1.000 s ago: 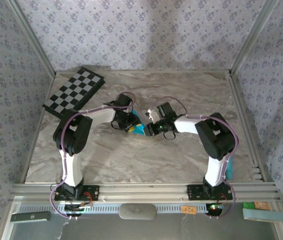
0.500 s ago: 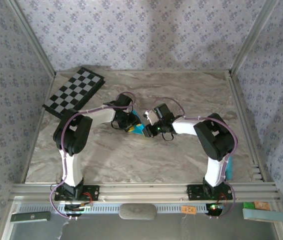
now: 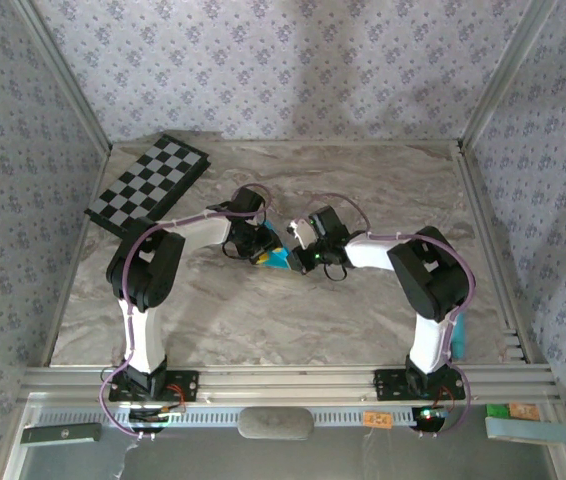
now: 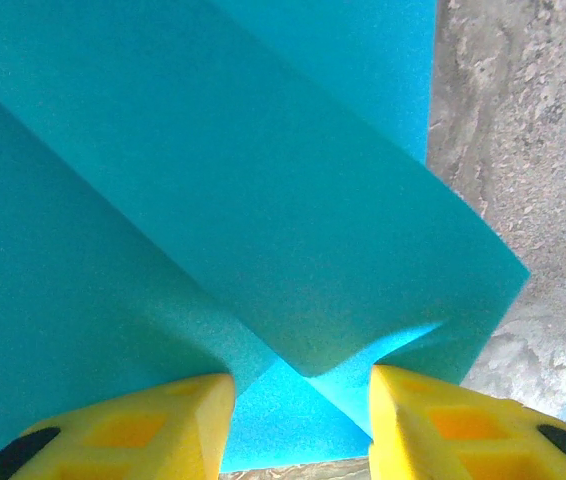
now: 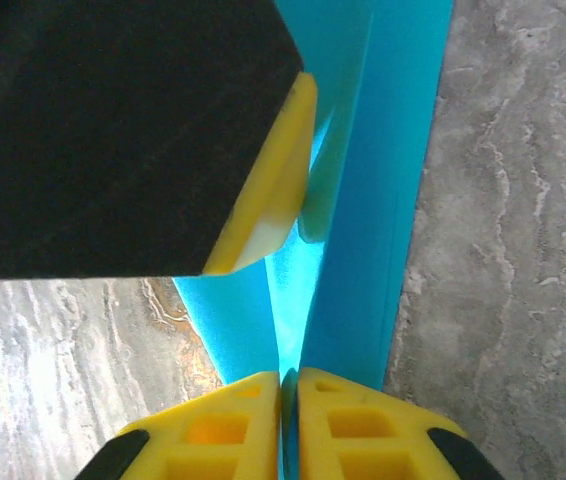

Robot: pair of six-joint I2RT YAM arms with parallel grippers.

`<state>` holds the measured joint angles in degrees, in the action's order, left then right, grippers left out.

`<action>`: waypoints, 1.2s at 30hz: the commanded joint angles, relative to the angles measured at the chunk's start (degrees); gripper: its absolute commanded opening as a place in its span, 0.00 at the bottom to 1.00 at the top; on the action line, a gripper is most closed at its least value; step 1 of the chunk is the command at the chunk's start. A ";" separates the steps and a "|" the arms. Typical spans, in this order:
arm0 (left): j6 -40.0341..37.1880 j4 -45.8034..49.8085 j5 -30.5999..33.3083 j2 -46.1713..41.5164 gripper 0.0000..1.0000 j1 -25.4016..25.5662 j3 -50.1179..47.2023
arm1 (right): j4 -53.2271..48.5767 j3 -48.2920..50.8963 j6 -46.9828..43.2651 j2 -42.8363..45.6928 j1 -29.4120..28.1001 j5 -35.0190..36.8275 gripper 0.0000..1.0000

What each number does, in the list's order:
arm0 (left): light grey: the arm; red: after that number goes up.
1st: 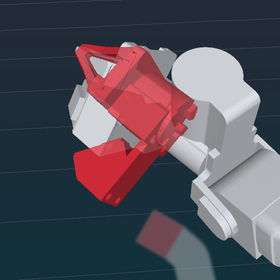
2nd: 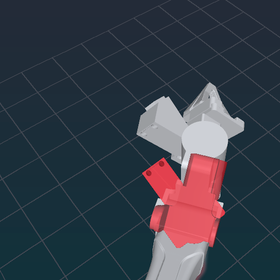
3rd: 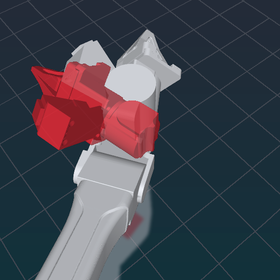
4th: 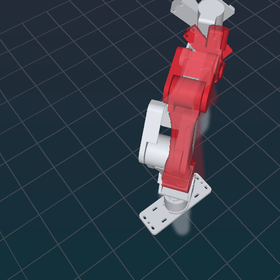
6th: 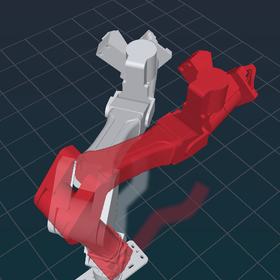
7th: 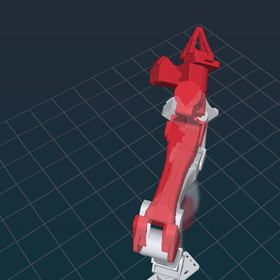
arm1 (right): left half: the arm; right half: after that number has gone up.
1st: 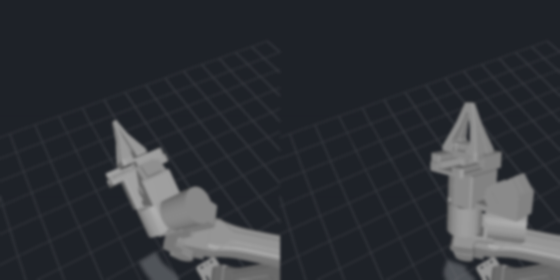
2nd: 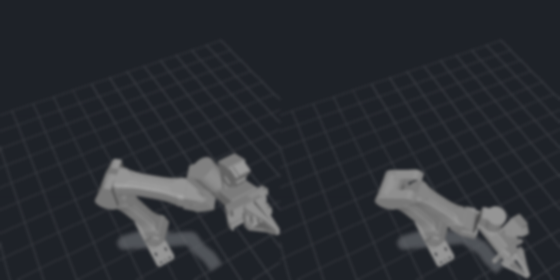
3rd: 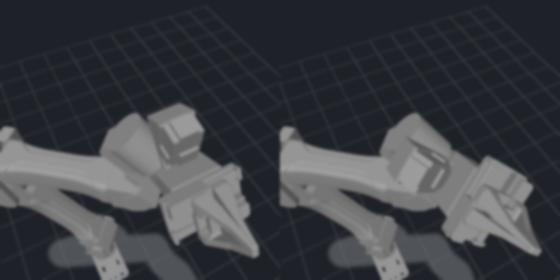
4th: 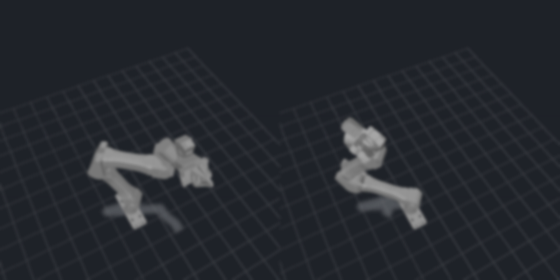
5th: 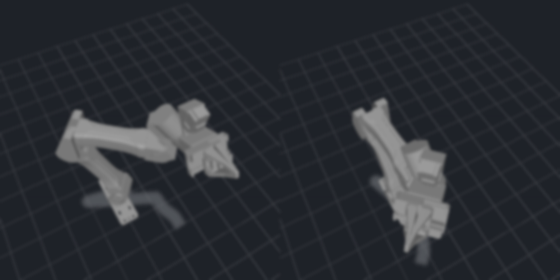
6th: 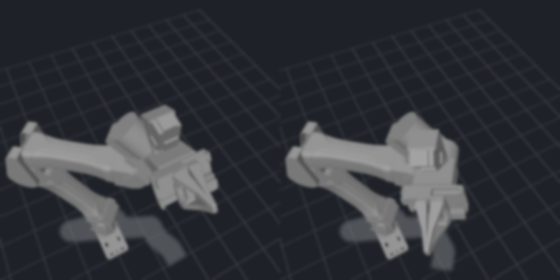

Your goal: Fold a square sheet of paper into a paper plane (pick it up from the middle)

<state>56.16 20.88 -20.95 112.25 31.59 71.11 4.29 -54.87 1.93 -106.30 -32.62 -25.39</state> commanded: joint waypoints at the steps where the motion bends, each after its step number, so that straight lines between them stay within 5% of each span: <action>1: -1.11 6.68 1.61 2.38 0.42 0.11 -0.68 | 1.48 0.97 1.12 -0.90 1.58 -5.27 0.10; 10: -3.94 2.18 -1.10 -4.32 0.46 -0.81 1.36 | 3.54 1.07 7.31 -2.31 3.32 -13.25 0.03; 20: -2.64 -12.91 -3.76 -11.55 0.47 -2.75 -10.22 | 8.76 2.09 18.37 -3.98 3.83 -17.51 0.00; 36: -2.02 -27.66 -8.22 -12.25 0.36 -3.03 -17.77 | 14.42 3.46 30.74 -6.89 5.10 -20.25 0.00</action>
<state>54.15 -2.72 -27.33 101.60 28.82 53.45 17.78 -51.62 29.39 -111.81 -28.08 -44.16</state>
